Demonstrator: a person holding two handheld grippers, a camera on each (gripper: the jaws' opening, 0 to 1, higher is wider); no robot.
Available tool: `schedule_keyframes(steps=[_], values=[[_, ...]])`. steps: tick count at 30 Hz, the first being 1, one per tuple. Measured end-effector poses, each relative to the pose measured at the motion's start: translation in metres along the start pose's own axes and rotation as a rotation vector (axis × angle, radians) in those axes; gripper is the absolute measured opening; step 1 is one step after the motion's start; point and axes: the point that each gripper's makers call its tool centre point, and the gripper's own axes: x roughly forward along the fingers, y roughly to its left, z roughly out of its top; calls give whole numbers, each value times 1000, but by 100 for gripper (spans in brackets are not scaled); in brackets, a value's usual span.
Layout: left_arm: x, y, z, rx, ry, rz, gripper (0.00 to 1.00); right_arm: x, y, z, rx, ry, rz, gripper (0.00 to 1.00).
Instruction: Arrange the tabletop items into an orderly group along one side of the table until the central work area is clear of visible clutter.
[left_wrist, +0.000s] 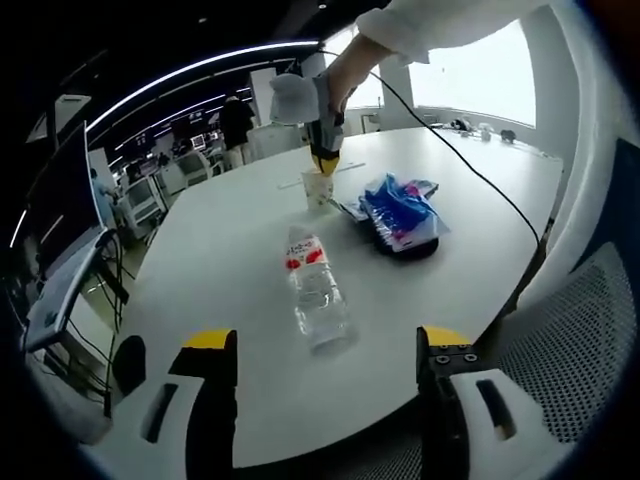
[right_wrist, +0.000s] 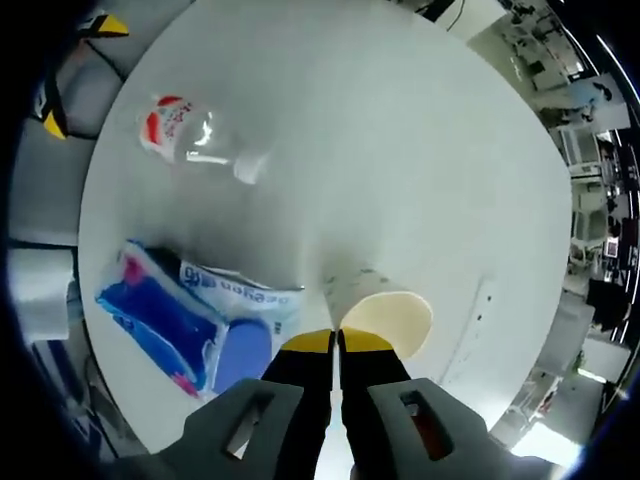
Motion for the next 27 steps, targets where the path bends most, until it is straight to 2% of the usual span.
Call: schedule_keyframes(steps=[4,8,15,27], values=[[0,0,0,-1,1,1,74,2,-1,0,11,-6,6,0],[0,0,0,-1,1,1,74,4,-8,1,58,-27,1,0],[1,0,0,3,0,3,75,1,-6,5,101,-56,3,0],[1,0,0,3,3,5,75,-1,-12,4,165,-94,2,15]])
